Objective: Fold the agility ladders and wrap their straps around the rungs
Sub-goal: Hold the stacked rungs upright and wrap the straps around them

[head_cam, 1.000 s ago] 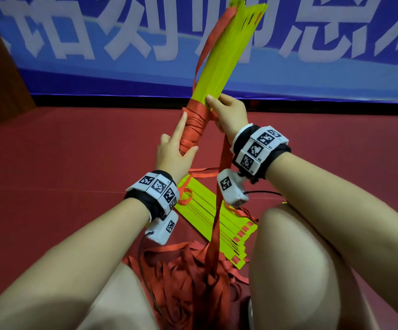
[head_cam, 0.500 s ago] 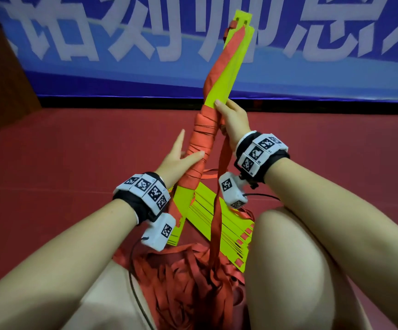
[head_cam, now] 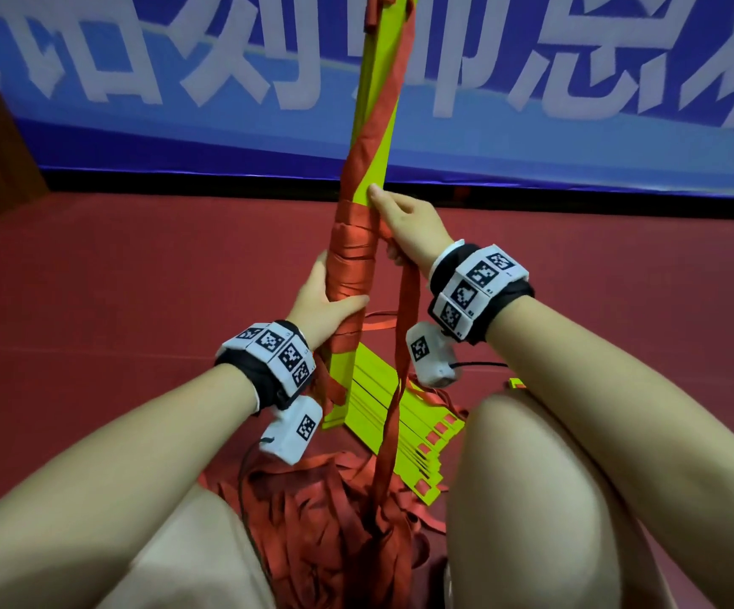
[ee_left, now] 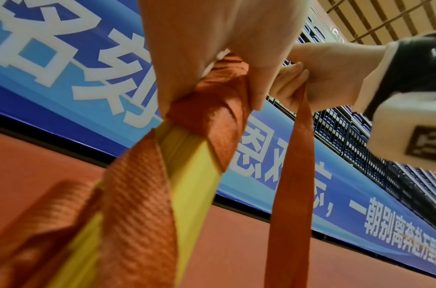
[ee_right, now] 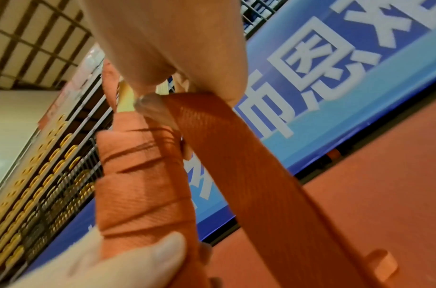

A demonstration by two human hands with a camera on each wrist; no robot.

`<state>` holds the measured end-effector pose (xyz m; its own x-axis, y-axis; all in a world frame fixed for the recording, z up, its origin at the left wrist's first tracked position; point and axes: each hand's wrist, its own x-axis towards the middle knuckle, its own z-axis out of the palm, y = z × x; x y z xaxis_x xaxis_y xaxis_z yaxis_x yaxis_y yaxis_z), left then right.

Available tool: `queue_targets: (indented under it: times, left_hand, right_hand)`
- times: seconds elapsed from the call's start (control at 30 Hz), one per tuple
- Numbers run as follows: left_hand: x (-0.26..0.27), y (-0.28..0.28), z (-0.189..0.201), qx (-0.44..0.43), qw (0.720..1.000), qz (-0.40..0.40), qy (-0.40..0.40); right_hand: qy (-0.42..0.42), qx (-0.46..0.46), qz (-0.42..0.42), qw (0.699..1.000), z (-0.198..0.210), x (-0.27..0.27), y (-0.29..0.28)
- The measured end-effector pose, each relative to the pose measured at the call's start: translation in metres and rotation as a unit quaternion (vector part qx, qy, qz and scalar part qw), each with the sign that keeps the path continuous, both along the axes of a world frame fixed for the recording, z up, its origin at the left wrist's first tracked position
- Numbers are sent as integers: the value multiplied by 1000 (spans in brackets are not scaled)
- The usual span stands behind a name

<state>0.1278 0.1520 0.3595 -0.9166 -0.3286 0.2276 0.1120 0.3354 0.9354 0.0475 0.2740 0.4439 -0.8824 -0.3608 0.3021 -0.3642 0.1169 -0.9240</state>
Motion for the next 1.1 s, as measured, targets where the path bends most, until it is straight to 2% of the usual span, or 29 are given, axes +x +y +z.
queue_targets:
  times: [0.2, 0.37, 0.47, 0.57, 0.67, 0.73, 0.9, 0.97, 1.03, 1.1]
  left_hand:
    - [3, 8, -1, -78, 994, 70, -43]
    - [7, 11, -6, -157, 981, 96, -70]
    - [10, 13, -4, -117, 987, 75, -76]
    - [11, 19, -6, -76, 992, 72, -76]
    - [12, 25, -8, -56, 991, 84, -84]
    - [15, 26, -9, -80, 989, 95, -86]
    - [19, 27, -5, -173, 979, 75, -76]
    - [17, 25, -1, -128, 989, 34, -60]
    - [14, 24, 5, -30, 999, -11, -38]
    - [9, 21, 8, 63, 997, -44, -32]
  right_hand:
    - [-70, -23, -31, 997, -3, -8, -3]
    - [-85, -38, -54, 994, -10, -4, -14]
    - [-100, -76, -73, 989, -9, -5, -16]
    - [-115, -92, -41, 988, -5, 0, -18]
    - [-56, -21, -22, 998, -8, 6, -18]
    - [-6, 2, -20, 1000, -11, 7, -16]
    - [-39, -64, -33, 997, -10, -2, -10]
    - [-37, -99, -22, 994, -8, -1, -6]
    - [-23, -137, -3, 990, -8, -2, -2]
    - [-17, -178, 24, 984, -7, -4, 1]
